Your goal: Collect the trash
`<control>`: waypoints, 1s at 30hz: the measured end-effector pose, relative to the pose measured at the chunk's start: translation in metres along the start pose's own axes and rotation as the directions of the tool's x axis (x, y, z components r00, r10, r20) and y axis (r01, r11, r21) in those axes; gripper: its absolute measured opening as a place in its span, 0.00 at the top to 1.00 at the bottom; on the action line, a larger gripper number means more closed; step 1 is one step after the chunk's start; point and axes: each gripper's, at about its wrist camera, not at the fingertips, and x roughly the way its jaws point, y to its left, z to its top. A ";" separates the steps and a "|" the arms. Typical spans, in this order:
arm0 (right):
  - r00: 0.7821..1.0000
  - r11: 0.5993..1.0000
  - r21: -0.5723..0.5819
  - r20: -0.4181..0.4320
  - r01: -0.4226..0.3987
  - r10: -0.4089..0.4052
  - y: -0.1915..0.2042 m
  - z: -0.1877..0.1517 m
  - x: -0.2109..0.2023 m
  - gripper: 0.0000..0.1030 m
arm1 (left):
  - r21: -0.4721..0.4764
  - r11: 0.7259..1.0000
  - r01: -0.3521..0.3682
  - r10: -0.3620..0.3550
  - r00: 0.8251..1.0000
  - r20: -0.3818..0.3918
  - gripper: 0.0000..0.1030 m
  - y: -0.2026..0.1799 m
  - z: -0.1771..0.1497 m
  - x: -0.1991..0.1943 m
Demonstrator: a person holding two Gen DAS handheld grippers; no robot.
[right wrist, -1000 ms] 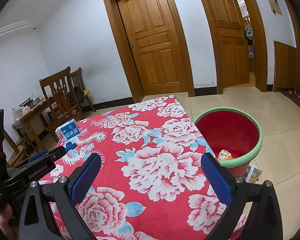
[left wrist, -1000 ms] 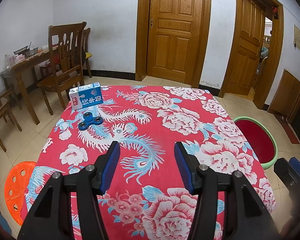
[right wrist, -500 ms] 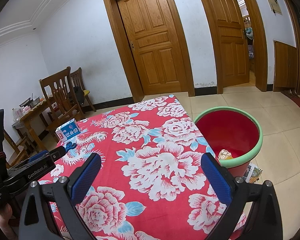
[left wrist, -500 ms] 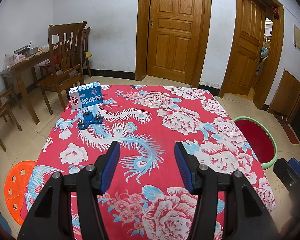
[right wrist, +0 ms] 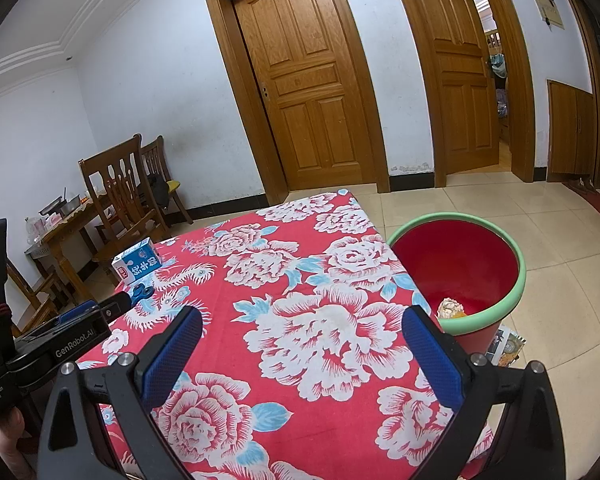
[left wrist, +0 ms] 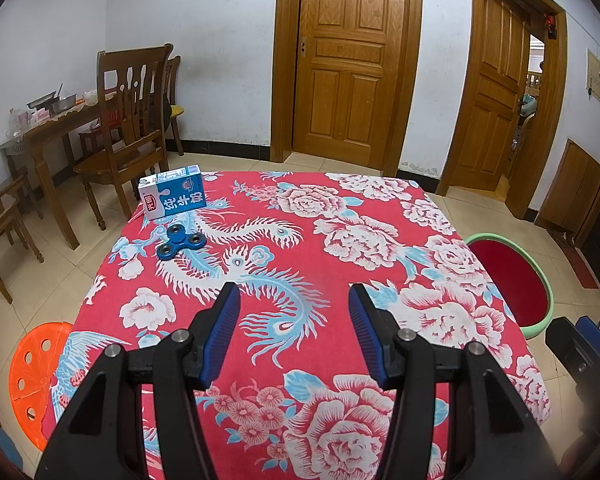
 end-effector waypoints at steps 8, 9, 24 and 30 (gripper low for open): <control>1.000 1.000 0.000 0.001 -0.001 0.001 -0.001 0.000 0.000 0.01 | 0.000 1.000 0.000 0.000 1.000 0.001 0.45 0.000 0.000 -0.001; 1.000 1.000 0.000 0.001 -0.001 0.001 0.000 0.000 0.000 0.01 | 0.000 1.000 0.001 -0.001 1.000 0.000 0.46 0.000 0.000 -0.001; 1.000 1.000 0.002 0.001 -0.002 0.002 -0.001 0.000 0.000 0.01 | 0.000 1.000 0.001 -0.001 1.000 0.000 0.45 0.000 0.000 -0.001; 1.000 1.000 0.003 0.001 -0.002 0.002 -0.001 0.000 0.000 0.01 | -0.002 1.000 0.001 -0.001 1.000 0.000 0.45 0.001 0.000 -0.002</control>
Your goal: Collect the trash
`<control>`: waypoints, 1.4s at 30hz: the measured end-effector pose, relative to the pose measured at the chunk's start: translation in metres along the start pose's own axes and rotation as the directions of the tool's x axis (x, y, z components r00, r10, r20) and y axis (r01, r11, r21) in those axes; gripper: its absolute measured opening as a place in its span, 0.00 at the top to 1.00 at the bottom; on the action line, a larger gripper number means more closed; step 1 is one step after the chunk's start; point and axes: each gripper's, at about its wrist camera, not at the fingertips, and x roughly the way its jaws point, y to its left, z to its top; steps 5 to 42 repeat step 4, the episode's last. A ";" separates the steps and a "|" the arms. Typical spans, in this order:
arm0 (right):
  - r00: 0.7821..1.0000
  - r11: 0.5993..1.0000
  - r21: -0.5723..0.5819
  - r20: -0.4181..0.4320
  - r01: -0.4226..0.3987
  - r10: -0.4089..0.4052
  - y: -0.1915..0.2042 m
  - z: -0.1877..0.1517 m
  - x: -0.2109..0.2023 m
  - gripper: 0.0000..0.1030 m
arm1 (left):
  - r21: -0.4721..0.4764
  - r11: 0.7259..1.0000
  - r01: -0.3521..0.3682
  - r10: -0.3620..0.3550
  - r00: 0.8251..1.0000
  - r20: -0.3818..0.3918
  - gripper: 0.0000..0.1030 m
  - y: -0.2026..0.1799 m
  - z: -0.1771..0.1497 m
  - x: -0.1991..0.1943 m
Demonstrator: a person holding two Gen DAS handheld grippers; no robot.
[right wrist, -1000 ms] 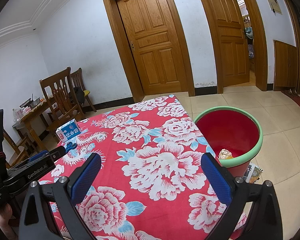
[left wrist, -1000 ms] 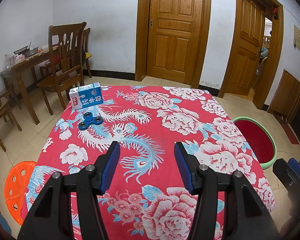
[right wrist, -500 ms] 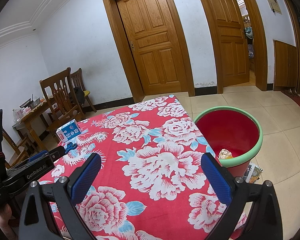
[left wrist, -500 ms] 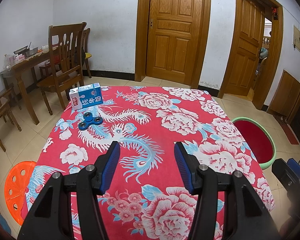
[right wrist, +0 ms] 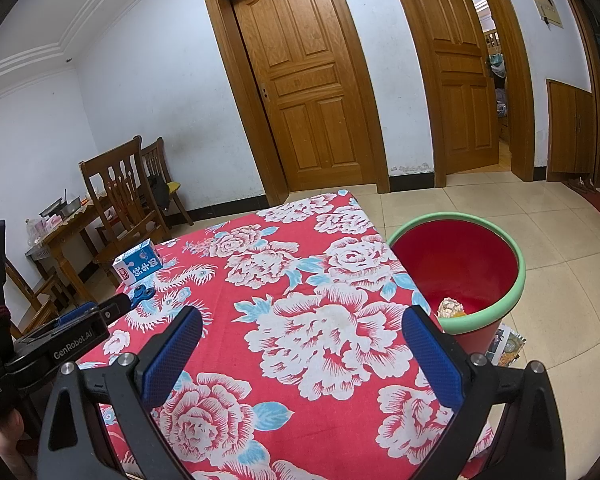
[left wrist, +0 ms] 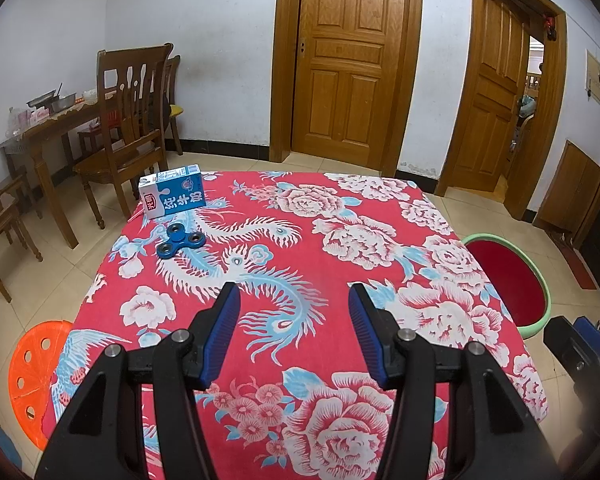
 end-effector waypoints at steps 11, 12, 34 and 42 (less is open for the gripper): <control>1.000 1.000 0.002 -0.004 -0.001 0.001 0.000 0.000 0.000 0.01 | 0.000 1.000 0.000 0.000 1.000 -0.010 0.46 -0.001 0.001 0.002; 1.000 1.000 0.002 -0.004 -0.001 0.001 0.000 0.000 0.000 0.01 | 0.000 1.000 0.000 0.000 1.000 -0.010 0.46 -0.001 0.001 0.002; 1.000 1.000 0.002 -0.004 -0.001 0.001 0.000 0.000 0.000 0.01 | 0.000 1.000 0.000 0.000 1.000 -0.010 0.46 -0.001 0.001 0.002; 1.000 1.000 0.002 -0.004 -0.001 0.001 0.000 0.000 0.000 0.01 | 0.000 1.000 0.000 0.000 1.000 -0.010 0.46 -0.001 0.001 0.002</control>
